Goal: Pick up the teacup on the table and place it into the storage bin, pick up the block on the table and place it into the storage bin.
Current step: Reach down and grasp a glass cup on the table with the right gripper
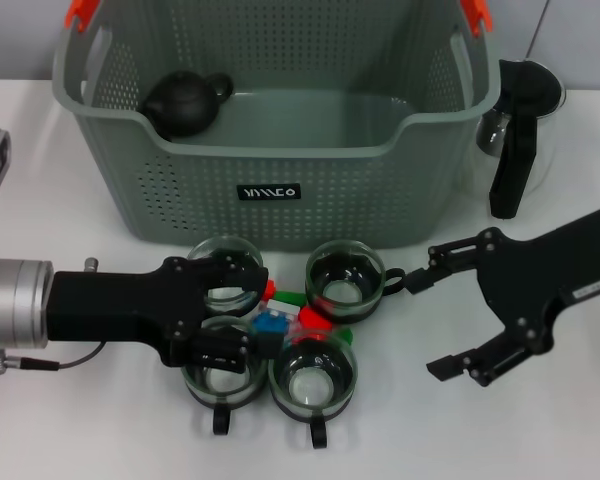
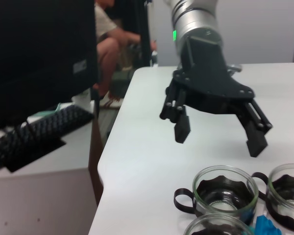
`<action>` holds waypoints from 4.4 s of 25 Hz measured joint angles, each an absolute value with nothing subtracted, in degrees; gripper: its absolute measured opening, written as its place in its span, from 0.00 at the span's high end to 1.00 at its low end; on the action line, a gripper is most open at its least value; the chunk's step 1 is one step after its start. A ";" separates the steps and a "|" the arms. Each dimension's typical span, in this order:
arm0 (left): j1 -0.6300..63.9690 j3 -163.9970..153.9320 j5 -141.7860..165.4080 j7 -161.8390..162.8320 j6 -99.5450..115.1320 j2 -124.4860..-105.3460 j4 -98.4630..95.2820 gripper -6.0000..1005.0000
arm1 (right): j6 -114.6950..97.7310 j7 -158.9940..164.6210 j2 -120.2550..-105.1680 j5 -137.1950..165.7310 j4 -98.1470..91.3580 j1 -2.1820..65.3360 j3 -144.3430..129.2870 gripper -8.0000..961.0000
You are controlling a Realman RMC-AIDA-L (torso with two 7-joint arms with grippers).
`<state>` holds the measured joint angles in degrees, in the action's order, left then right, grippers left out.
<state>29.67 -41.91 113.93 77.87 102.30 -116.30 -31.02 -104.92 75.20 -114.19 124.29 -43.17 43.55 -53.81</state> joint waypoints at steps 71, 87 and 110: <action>24.84 -36.12 114.78 77.78 101.59 -116.90 -30.93 0.07 | -82.81 85.46 -121.03 130.51 -54.23 54.60 -103.13 0.02; 24.87 -36.12 114.60 77.78 101.39 -116.90 -30.93 0.07 | -79.05 85.65 -121.12 130.82 -55.13 54.15 -108.13 0.02; 24.79 -36.13 114.81 77.78 100.89 -116.90 -30.94 0.07 | -78.27 87.01 -121.11 131.29 -56.40 53.94 -110.66 0.43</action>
<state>24.78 -36.13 114.81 77.78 100.89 -116.90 -30.94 -78.27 87.01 -121.11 131.29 -56.40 53.94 -110.66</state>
